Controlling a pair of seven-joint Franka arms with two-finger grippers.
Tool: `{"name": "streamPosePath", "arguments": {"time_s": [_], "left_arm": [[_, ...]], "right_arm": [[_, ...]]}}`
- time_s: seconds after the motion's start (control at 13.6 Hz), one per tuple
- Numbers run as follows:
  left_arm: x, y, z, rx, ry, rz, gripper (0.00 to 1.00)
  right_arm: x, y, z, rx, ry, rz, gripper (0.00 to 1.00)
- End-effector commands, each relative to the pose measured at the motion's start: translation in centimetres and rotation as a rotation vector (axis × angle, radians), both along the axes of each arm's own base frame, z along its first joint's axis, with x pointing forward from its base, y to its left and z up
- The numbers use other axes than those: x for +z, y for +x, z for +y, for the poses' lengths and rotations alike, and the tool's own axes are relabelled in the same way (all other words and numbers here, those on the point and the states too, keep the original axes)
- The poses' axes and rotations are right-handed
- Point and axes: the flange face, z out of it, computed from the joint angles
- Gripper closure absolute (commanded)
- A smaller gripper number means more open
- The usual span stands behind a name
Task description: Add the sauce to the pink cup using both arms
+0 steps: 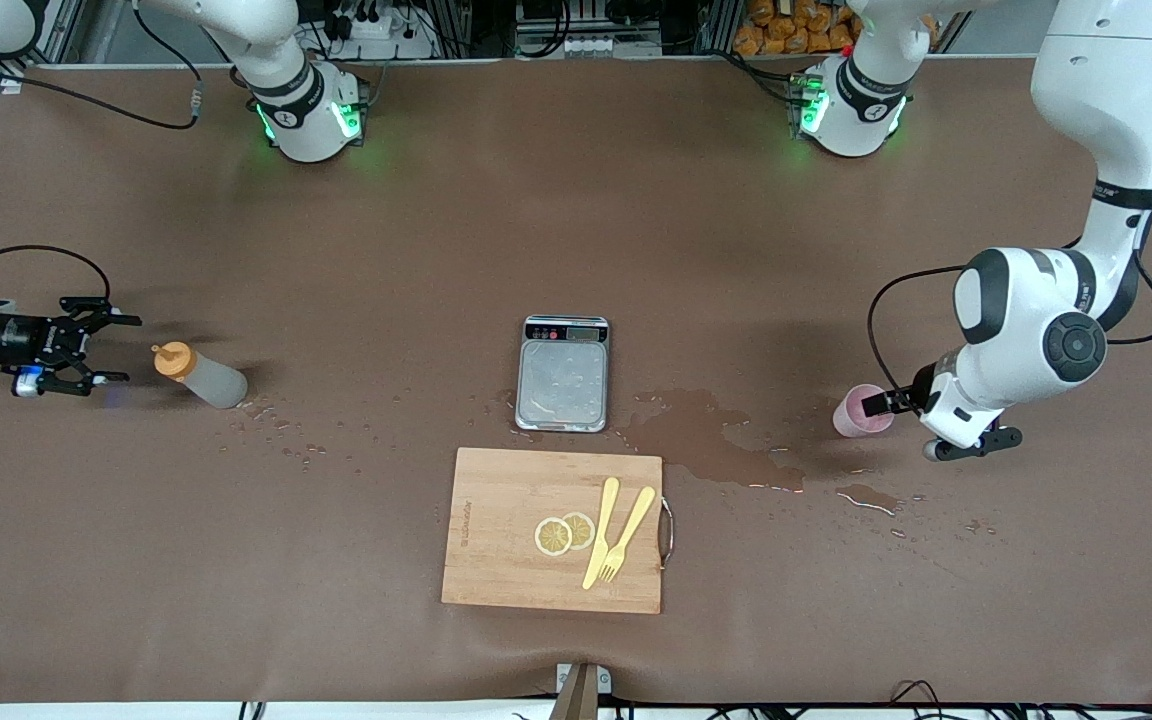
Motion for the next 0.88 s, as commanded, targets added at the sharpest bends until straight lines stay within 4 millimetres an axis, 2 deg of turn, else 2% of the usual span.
{"name": "streamPosePath", "arguments": {"time_s": [0.0, 0.44, 0.52, 0.59, 0.66, 0.81], "left_arm": [[-0.7, 0.1, -0.3, -0.024, 0.013, -0.013, 0.0], [-1.8, 0.1, -0.6, -0.028, 0.01, -0.012, 0.0], [-1.9, 0.0, -0.9, -0.031, 0.009, -0.01, 0.23], [-2.0, 0.0, -0.9, -0.031, 0.009, -0.009, 0.53], [-2.0, 0.0, -1.0, -0.033, 0.009, -0.009, 0.71], [-2.1, 0.0, -1.4, -0.034, 0.009, -0.008, 0.72]], "right_arm": [[-2.4, 0.7, -0.5, -0.01, 0.045, -0.005, 0.0], [-4.9, 1.4, -0.2, -0.023, 0.014, -0.006, 0.0], [-5.5, 1.4, 0.0, -0.023, 0.015, -0.001, 0.0], [-5.8, 1.6, 0.4, -0.019, 0.014, 0.002, 0.0], [-5.9, 1.9, 0.9, -0.012, 0.01, 0.003, 0.0], [-6.2, 2.2, 1.5, -0.004, 0.004, 0.002, 0.0]]}}
